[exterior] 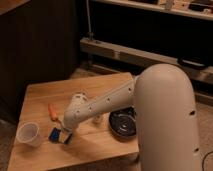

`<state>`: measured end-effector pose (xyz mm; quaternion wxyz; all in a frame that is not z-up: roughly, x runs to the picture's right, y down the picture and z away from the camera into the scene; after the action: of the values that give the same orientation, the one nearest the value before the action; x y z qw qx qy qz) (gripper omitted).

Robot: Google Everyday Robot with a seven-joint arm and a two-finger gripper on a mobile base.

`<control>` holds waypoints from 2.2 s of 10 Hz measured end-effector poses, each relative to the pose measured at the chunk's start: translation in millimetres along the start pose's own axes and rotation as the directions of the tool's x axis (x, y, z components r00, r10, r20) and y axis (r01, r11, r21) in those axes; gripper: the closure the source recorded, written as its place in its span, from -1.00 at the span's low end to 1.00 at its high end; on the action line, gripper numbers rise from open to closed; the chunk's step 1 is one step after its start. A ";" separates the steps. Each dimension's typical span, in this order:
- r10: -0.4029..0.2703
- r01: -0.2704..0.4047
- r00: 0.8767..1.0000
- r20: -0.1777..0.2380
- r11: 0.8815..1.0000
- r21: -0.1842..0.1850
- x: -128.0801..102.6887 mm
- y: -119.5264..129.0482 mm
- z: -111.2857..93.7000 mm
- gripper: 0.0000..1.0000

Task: Place the white sponge in the ceramic bowl

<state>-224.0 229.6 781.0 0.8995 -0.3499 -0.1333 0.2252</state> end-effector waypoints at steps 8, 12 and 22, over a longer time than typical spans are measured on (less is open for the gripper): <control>-0.005 0.005 1.000 0.003 1.000 0.017 -0.2 1.3 6.7 -0.30; -0.019 0.020 0.999 -0.027 0.999 0.026 -1.3 5.4 11.6 -0.30; -0.011 0.012 0.998 -0.065 1.000 0.016 5.1 5.9 20.7 0.68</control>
<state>-229.7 247.8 792.2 0.9075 -0.3488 -0.1042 0.2097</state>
